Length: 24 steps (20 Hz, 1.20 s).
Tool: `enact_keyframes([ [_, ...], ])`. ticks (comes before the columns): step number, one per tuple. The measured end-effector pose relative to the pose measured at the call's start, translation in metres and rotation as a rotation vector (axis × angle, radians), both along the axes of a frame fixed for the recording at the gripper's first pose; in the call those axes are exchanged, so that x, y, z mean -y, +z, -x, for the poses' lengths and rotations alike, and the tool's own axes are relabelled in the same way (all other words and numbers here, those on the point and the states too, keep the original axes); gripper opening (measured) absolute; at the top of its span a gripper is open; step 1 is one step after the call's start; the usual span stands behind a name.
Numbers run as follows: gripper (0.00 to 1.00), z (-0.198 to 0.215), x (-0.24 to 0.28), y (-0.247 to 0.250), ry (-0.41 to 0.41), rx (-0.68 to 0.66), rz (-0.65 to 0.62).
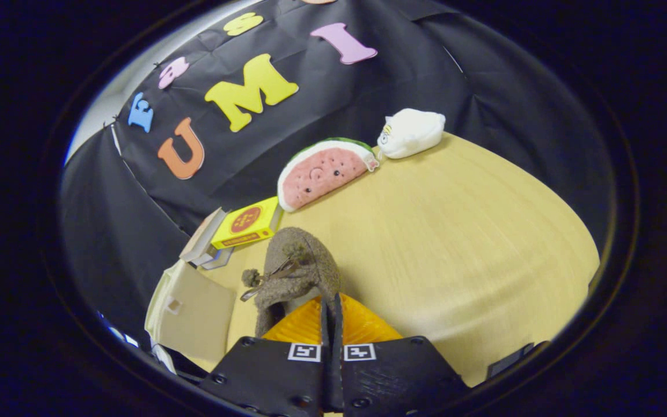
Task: Open the storage box then place both shoes into the box .Put the left shoe in first, then the right shoe, with the right side of both shoes facing outward in a uniform manner.
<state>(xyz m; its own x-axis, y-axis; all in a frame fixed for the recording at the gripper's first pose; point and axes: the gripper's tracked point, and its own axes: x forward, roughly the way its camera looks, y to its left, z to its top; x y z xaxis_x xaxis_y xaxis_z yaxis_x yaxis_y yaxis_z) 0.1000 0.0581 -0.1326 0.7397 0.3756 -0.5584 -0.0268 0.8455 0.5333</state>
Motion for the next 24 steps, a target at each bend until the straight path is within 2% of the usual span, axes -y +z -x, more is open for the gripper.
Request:
enact_keyframes([
  [3,0.00,0.009,-0.049,0.046,0.020,0.030,-0.037],
  [6,0.00,0.012,-0.098,0.085,0.002,0.064,-0.040],
  [12,0.00,0.032,-0.240,0.121,0.056,0.049,-0.099],
  [15,0.00,0.042,-0.297,0.121,0.091,0.069,-0.080],
  [17,0.00,0.043,-0.324,0.112,0.087,0.060,-0.083],
  [24,0.00,0.037,-0.350,0.082,-0.058,0.074,-0.080],
])
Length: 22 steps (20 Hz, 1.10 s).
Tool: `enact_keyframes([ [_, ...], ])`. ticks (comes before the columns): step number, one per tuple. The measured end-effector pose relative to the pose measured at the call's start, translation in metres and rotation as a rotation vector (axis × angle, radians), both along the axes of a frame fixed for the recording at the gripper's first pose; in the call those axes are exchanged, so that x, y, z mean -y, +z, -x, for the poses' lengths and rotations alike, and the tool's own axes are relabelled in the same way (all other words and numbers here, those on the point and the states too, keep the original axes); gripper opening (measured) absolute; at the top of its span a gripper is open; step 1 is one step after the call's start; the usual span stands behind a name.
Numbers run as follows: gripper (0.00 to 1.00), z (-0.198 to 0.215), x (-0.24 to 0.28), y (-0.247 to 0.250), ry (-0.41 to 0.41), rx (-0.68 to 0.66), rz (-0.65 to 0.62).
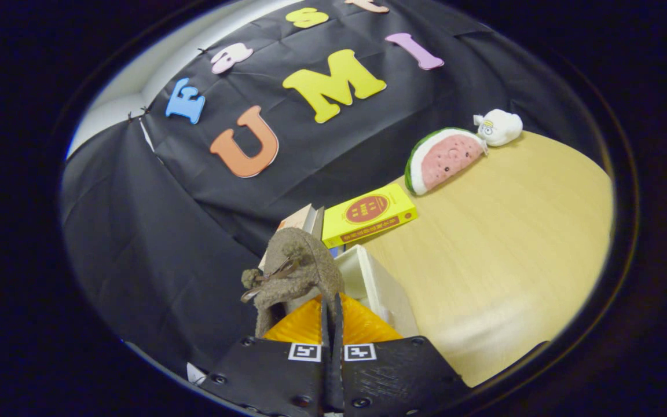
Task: Open the storage box then place both shoes into the box .Put the left shoe in first, then the right shoe, with the right side of both shoes facing outward in a uniform manner.
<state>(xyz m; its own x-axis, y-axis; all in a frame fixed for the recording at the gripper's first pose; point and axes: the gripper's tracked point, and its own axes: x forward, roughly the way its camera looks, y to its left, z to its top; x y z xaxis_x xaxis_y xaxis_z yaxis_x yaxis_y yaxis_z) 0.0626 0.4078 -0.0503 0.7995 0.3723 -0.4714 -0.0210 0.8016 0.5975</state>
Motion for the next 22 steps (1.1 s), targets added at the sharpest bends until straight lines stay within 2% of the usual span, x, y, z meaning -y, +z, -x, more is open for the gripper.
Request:
enact_keyframes([
  [5,0.00,-0.007,0.000,-0.020,-0.043,0.019,0.099],
  [10,0.01,-0.006,-0.005,-0.022,-0.037,0.017,0.115],
  [13,0.13,-0.002,-0.008,-0.019,-0.013,0.026,0.081],
  [15,0.14,0.000,-0.011,-0.013,0.013,0.039,0.052],
  [17,0.20,0.002,-0.007,-0.009,0.030,0.051,0.040],
  [18,0.26,0.004,-0.004,-0.004,0.039,0.062,0.034],
  [22,0.70,0.006,0.015,0.013,0.045,0.144,0.077],
])
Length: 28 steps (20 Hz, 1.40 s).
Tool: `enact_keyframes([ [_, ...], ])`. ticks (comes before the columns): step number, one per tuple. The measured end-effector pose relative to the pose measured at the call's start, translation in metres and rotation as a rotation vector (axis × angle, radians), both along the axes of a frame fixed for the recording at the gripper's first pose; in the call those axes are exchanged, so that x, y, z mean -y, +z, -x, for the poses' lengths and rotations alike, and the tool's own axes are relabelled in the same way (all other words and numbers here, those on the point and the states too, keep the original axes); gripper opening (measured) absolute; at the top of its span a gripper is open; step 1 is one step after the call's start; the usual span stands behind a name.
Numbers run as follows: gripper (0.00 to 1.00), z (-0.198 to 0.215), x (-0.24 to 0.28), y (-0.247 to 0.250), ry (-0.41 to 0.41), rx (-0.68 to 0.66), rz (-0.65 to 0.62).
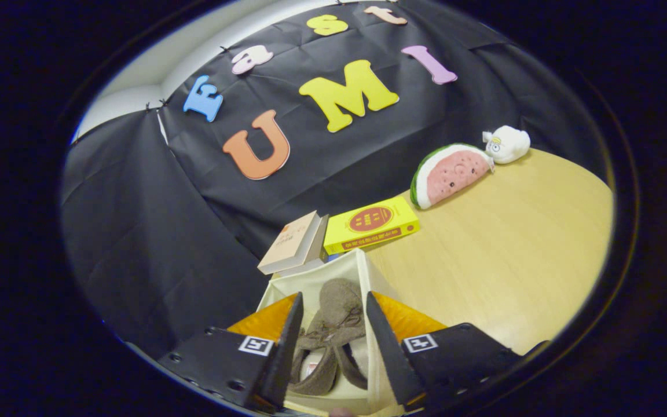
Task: Open the storage box then place both shoes into the box .Put the left shoe in first, then the right shoe, with the right side of both shoes facing outward in a uniform manner.
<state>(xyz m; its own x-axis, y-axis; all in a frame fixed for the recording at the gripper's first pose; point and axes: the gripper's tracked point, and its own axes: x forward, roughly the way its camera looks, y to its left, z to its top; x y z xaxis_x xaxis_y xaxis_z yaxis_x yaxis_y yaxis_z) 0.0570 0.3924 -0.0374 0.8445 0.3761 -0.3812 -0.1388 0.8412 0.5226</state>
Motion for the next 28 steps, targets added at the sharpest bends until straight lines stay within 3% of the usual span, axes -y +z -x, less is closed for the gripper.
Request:
enact_keyframes([
  [1,0.82,0.003,0.003,0.004,0.013,0.027,0.024],
  [3,0.92,0.011,0.010,0.015,0.044,0.076,0.072],
  [5,0.94,0.021,0.026,0.032,0.054,0.146,0.123],
  [9,0.95,0.041,0.063,0.062,0.046,0.289,0.231],
  [16,0.95,0.077,0.138,0.083,0.061,0.422,0.400],
  [22,0.95,0.104,0.191,0.068,-0.024,0.479,0.374],
  [28,0.95,0.111,0.207,0.045,-0.044,0.454,0.337],
])
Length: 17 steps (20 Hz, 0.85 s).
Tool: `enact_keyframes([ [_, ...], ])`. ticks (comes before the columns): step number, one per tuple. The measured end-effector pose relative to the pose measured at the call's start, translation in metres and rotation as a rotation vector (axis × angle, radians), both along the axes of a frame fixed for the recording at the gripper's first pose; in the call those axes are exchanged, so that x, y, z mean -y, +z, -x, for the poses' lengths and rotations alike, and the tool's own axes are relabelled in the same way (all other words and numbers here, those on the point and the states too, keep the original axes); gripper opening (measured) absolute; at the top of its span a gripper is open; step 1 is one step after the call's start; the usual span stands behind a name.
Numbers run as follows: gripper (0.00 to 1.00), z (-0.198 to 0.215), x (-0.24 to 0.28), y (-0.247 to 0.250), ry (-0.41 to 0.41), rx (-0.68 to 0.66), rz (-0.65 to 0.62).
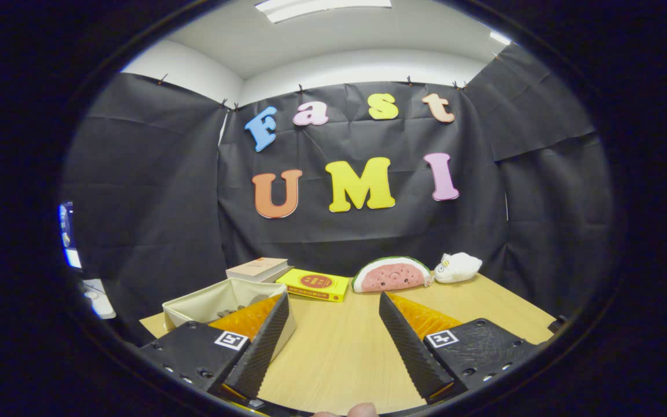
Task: Open the storage box then place both shoes into the box .Put the left shoe in first, then the right shoe, with the right side of both shoes facing outward in a uniform manner.
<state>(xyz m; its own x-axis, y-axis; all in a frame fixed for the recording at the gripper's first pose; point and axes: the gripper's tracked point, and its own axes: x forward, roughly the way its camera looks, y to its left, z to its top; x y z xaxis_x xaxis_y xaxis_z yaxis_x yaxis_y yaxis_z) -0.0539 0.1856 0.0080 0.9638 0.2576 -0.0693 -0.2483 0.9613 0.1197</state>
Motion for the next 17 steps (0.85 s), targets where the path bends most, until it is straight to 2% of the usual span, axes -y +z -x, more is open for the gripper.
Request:
enact_keyframes([
  [5,0.95,-0.009,-0.006,-0.023,0.004,-0.049,0.006],
  [17,0.95,-0.009,-0.004,-0.006,-0.010,-0.001,-0.031],
])
